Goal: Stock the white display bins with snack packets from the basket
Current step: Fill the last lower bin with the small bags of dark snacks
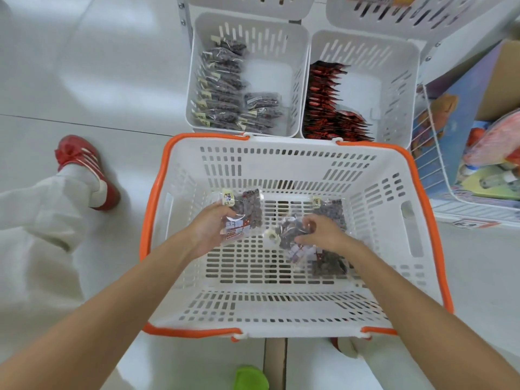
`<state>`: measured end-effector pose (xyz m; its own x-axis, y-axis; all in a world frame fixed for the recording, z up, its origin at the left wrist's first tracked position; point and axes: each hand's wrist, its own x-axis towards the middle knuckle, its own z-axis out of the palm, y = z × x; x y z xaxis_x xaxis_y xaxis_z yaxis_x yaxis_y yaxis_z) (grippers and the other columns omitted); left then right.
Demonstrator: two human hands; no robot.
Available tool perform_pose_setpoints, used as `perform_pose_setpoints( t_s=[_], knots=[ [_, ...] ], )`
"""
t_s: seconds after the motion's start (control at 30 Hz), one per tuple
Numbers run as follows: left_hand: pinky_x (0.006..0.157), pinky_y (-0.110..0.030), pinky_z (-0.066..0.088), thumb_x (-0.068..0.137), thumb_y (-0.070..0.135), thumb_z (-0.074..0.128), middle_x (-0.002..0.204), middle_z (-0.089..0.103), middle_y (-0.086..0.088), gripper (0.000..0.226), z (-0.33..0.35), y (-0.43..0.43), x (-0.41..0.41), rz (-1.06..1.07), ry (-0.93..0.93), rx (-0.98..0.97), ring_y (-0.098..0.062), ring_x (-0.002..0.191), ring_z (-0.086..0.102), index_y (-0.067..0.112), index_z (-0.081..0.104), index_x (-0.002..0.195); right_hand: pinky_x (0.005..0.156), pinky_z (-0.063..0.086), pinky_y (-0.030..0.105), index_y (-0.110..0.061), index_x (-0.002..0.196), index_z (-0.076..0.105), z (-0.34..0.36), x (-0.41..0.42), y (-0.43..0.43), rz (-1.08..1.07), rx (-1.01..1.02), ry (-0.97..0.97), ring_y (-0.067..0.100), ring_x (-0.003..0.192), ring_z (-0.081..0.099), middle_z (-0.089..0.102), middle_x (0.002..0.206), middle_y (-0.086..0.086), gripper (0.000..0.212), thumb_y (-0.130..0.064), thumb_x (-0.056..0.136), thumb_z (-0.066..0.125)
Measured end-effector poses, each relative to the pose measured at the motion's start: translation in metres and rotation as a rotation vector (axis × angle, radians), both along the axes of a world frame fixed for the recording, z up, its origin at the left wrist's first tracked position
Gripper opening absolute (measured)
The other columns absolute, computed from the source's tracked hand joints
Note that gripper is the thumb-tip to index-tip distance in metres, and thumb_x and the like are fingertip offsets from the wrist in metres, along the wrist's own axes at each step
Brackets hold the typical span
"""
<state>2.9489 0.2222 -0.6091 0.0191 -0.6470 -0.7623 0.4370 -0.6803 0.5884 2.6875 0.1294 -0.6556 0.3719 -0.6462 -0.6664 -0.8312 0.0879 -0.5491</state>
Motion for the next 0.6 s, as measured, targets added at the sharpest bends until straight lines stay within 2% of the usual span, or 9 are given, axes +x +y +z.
perform_pose_setpoints(
  t_s=[0.07,0.13,0.2,0.27,0.33,0.4,0.47,0.53,0.6],
  knots=[
    [0.078,-0.041,0.059,0.095,0.003,0.046,0.116,0.065,-0.016,0.034,0.003,-0.001,0.003,0.019,0.046,-0.029,-0.025,0.088,0.067,0.0,0.05,0.128,0.076,0.047,0.025,-0.013,0.109,0.064,0.024,0.01,-0.008,-0.25,0.044,-0.231,0.02,0.098,0.064,0.067,0.105,0.003,0.029,-0.022,0.084,0.075],
    [0.073,-0.042,0.059,0.097,0.001,0.045,0.11,0.064,-0.012,0.023,0.012,-0.005,0.002,0.075,0.114,-0.082,-0.022,0.08,0.07,0.003,0.052,0.118,0.081,0.048,0.031,-0.01,0.103,0.066,0.047,0.024,-0.013,-0.318,-0.012,-0.307,0.023,0.093,0.065,0.069,0.099,0.007,0.021,-0.02,0.086,0.073],
    [0.074,-0.046,0.06,0.096,-0.002,0.046,0.109,0.064,-0.012,0.018,0.022,-0.012,0.003,0.164,0.145,-0.135,-0.025,0.086,0.07,0.006,0.053,0.11,0.073,0.045,0.031,-0.011,0.09,0.064,0.066,0.035,-0.019,-0.336,-0.127,-0.313,0.022,0.082,0.06,0.062,0.087,0.007,0.012,-0.02,0.087,0.072],
    [0.076,-0.048,0.06,0.096,-0.002,0.046,0.107,0.066,-0.013,0.014,0.03,-0.017,0.008,0.226,0.112,-0.173,-0.028,0.093,0.067,0.006,0.053,0.104,0.072,0.045,0.029,-0.02,0.079,0.059,0.084,0.038,-0.024,-0.399,-0.225,-0.337,0.019,0.08,0.06,0.064,0.087,0.005,0.014,-0.02,0.088,0.071],
    [0.078,-0.048,0.059,0.095,-0.002,0.046,0.114,0.065,-0.017,0.014,0.033,-0.019,0.017,0.255,0.077,-0.194,-0.03,0.101,0.065,0.006,0.052,0.105,0.079,0.051,0.03,-0.017,0.089,0.065,0.1,0.037,-0.029,-0.5,-0.193,-0.45,0.021,0.087,0.066,0.071,0.096,0.008,0.005,-0.017,0.088,0.07],
    [0.079,-0.047,0.058,0.094,-0.001,0.049,0.122,0.062,-0.019,0.021,0.031,-0.019,0.022,0.262,0.067,-0.19,-0.03,0.107,0.063,0.007,0.052,0.113,0.078,0.051,0.025,-0.01,0.098,0.067,0.111,0.04,-0.028,-0.554,-0.071,-0.57,0.018,0.089,0.067,0.071,0.096,0.007,0.008,-0.012,0.09,0.067],
    [0.084,-0.046,0.057,0.095,0.012,0.057,0.122,0.062,-0.017,0.023,0.036,-0.018,0.017,0.2,0.061,-0.205,-0.027,0.106,0.063,0.005,0.054,0.116,0.075,0.051,0.021,-0.007,0.099,0.066,0.115,0.053,-0.021,-0.535,0.03,-0.623,0.016,0.087,0.067,0.07,0.096,0.007,0.008,-0.01,0.092,0.065],
    [0.091,-0.046,0.054,0.084,0.032,0.071,0.123,0.064,-0.013,0.052,0.043,-0.018,0.006,0.046,0.031,-0.224,-0.027,0.11,0.064,0.006,0.055,0.126,0.081,0.052,0.025,-0.009,0.104,0.065,0.113,0.073,-0.009,-0.464,0.052,-0.587,0.017,0.091,0.068,0.07,0.104,0.008,0.013,-0.014,0.092,0.065],
    [0.094,-0.046,0.053,0.076,0.023,0.079,0.12,0.067,-0.013,0.058,0.045,-0.018,-0.006,-0.051,-0.049,-0.257,-0.029,0.109,0.066,0.009,0.056,0.127,0.091,0.048,0.029,-0.014,0.117,0.059,0.109,0.091,0.006,-0.35,-0.01,-0.473,0.017,0.105,0.063,0.065,0.119,0.002,0.027,-0.024,0.093,0.064]
  ],
)
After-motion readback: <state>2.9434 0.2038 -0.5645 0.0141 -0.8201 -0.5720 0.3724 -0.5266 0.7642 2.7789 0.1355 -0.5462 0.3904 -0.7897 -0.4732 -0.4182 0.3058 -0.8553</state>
